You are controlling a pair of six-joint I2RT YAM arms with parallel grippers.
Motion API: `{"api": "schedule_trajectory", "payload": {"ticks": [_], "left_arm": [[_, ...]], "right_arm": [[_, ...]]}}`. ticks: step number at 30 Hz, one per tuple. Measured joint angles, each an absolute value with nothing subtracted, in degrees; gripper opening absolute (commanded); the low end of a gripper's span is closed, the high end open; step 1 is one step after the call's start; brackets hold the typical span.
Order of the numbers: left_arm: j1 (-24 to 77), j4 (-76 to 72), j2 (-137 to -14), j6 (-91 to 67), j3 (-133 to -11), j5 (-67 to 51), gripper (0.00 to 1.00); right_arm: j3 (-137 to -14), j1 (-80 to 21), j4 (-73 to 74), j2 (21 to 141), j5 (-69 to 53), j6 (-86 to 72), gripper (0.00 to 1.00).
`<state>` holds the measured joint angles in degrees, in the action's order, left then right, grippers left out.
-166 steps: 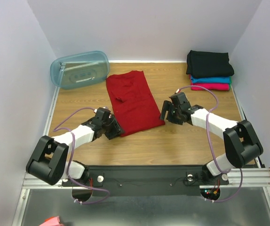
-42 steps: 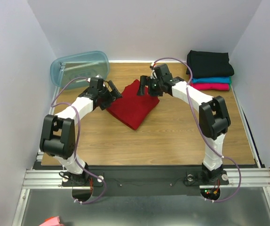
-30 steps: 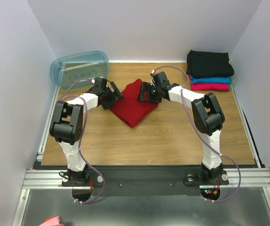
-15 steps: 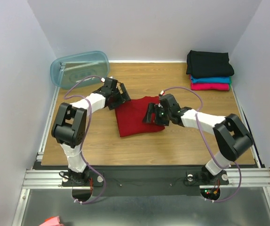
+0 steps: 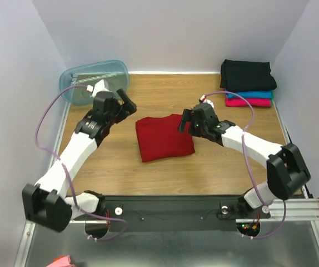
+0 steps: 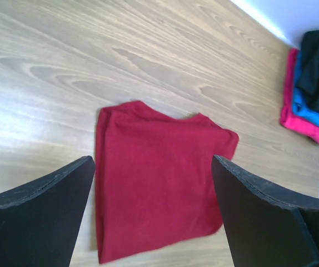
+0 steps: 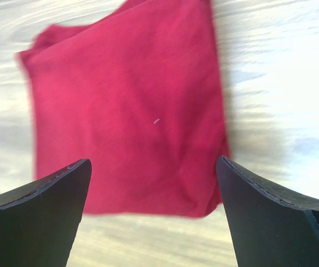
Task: Fold and stack the t-shirts
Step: Neatly place the folded tshirt to the corner
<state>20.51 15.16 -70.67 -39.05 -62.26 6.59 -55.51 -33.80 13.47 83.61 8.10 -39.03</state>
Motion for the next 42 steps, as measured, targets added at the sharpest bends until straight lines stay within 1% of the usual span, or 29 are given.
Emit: {"api": "schedule_trajectory", "payload": {"ticks": [4,10,12,13,16,19,23,24,25,26,29,33,34,37,42], "left_arm": [[20.5,16.3,-61.9,-40.1,-54.3,6.5,0.98],[20.5,19.3,-56.1,-42.0,-45.3,6.1,0.98],[20.5,19.7,-55.3,-42.5,-43.7,6.0,0.98],[20.5,19.9,-55.0,-42.8,-43.1,5.9,0.98],[20.5,20.0,-55.0,-43.2,-42.4,5.6,0.98],[20.5,20.0,-55.0,-43.4,-42.3,5.6,0.98],[20.5,20.0,-55.1,-43.5,-42.3,5.6,0.98],[20.5,20.0,-55.1,-43.5,-42.3,5.7,0.98],[20.5,20.0,-55.2,-43.5,-42.3,5.7,0.98],[20.5,20.0,-55.2,-43.6,-42.3,5.7,0.98],[20.5,20.1,-55.3,-43.6,-42.3,5.9,0.98],[20.5,20.1,-55.3,-43.6,-42.3,6.5,0.98],[20.5,20.2,-55.3,-43.6,-42.3,6.7,0.98],[20.5,20.3,-55.4,-43.6,-42.3,7.0,0.98],[20.5,21.1,-56.3,-43.5,-42.4,7.7,0.98]], "right_arm": [[-59.9,-33.8,14.4,90.5,11.4,-37.6,0.97],[-64.9,-33.8,15.2,99.4,13.5,-35.1,0.86],[-65.9,-33.8,15.2,102.1,13.5,-34.5,0.82],[-66.0,-33.8,15.2,103.2,13.6,-34.2,0.79],[-66.0,-33.8,15.4,105.1,13.6,-33.8,0.75],[-66.0,-33.8,15.3,105.6,13.7,-33.8,0.73],[-66.0,-33.8,14.9,106.0,13.4,-33.5,0.66],[-66.1,-33.8,14.8,106.2,13.2,-33.3,0.63],[-66.4,-33.8,15.0,106.5,12.9,-33.1,0.51],[-66.7,-33.8,15.1,106.7,12.8,-33.0,0.46],[-68.0,-33.7,15.0,107.8,12.1,-32.8,0.39],[-70.7,-33.7,14.0,110.2,10.5,-32.7,0.21],[-71.3,-33.7,13.6,110.7,10.3,-32.5,0.12],[-72.1,-33.7,13.1,111.2,10.2,-31.8,0.00],[-73.3,-33.8,13.7,111.4,13.6,-27.6,0.00]]}}
